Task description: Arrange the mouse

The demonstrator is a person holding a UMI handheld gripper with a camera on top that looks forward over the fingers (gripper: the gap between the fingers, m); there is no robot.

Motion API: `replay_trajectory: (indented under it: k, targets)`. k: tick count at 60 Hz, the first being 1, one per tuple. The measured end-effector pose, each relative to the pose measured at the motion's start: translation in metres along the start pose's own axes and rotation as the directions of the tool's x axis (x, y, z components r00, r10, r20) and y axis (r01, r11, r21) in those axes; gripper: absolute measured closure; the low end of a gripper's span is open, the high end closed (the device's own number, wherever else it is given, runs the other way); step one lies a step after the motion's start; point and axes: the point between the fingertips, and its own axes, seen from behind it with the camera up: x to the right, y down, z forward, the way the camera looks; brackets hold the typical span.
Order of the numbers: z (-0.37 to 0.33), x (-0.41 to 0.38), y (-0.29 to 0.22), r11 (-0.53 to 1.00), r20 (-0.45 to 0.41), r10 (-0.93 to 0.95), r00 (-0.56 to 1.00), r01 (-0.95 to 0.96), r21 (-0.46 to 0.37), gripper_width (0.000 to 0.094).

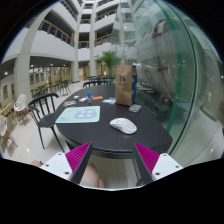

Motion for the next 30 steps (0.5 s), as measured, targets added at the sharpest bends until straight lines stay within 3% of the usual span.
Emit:
replay_trajectory:
  k: [6,16,30]
  targets:
    - [0.013,0.010,0.000,1.000,-0.018,-0.002,1.000,0.002,-0.014,0.0096]
    - [0.091,0.052,-0.009,0.999,-0.015,-0.045,0.999,0.045,-0.022,0.0095]
    - [0.167,0.073,-0.017,0.991,0.008,-0.088,0.996,0.089,-0.096,0.0092]
